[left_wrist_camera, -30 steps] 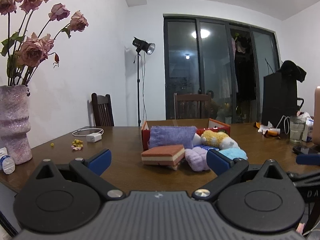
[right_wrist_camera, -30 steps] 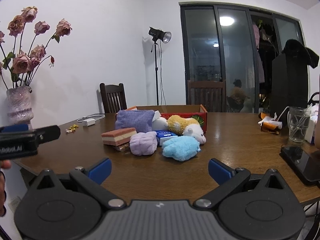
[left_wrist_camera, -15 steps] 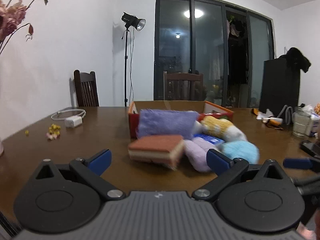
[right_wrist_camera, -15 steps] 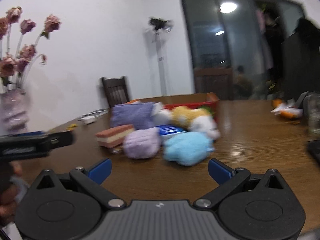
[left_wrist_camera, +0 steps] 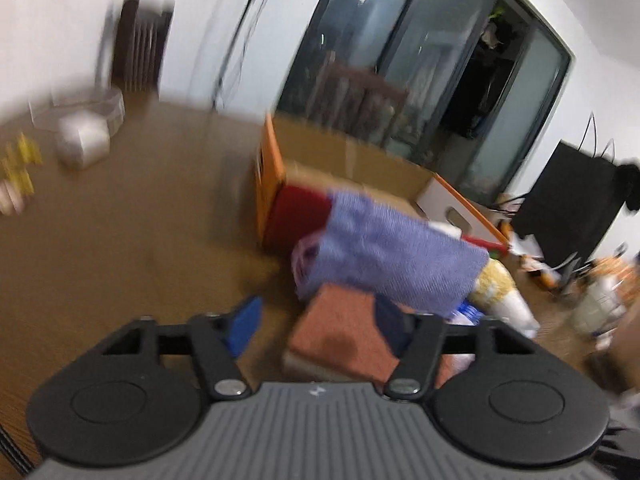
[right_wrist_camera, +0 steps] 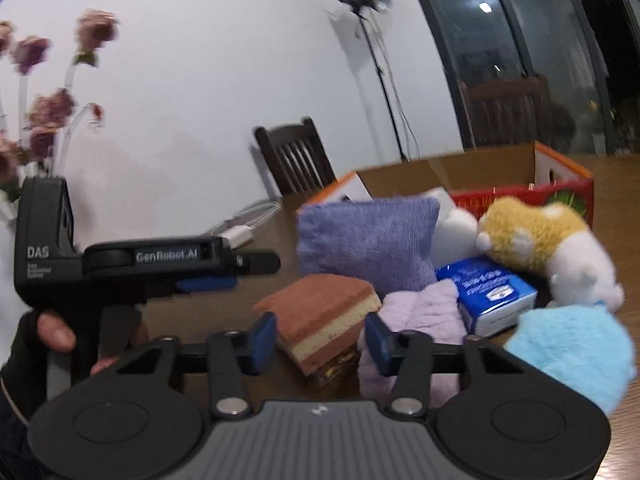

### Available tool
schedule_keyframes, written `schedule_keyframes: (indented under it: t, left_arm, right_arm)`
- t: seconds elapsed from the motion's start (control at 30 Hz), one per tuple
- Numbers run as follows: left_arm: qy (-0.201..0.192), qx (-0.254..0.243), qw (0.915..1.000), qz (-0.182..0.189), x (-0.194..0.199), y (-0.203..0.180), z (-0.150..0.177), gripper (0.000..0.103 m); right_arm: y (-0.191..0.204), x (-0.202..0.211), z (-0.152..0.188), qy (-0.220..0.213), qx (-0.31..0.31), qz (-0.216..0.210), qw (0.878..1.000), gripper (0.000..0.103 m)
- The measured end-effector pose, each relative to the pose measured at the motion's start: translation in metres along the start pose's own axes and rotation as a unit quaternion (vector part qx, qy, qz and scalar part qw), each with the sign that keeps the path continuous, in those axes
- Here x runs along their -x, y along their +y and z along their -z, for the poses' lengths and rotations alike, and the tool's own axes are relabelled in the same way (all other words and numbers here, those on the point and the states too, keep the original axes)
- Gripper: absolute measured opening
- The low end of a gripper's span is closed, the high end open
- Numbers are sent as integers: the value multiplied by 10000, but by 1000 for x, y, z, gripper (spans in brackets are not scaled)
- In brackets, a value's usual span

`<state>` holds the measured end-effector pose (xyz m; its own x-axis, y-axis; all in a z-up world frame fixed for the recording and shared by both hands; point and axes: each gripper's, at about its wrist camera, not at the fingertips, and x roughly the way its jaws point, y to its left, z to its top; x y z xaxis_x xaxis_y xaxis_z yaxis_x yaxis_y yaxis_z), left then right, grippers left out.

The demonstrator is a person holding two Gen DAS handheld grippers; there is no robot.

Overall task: Organize soft objects
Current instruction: 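Move both grippers onto the brown-and-cream sponge block and close on it, then lift the sponge block with both grippers and carry it into the cardboard box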

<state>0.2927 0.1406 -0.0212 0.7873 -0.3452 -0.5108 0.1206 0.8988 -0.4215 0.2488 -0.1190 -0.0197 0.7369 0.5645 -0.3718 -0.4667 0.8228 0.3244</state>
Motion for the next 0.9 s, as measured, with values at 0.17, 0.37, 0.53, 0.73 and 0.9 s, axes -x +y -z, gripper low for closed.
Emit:
schedule_keyframes:
  t: [0.17,0.37,0.53,0.73,0.9]
  left_arm:
    - [49,248,9988,409,1,10,13,45]
    - [-450,-3,9977,502,64,-17,15,42]
    - [-568,-205,9965,584,108,-56,62,42]
    - [-243,-355,9956,838,107,-103,124,45]
    - [-67,-545,9967,598,103,-117,144,51]
  right_arm:
    - [-8,-14,2,68,-442,-180,9988,37]
    - [-1,14,-11,-243,-389,-422,9981,37]
    - [7,78,-4,-291,-36,-617,9977,37]
    - [-19,129,29,-103,-146,-172,9997,40]
    - [-51,131,59,165,-515,197,9983,44]
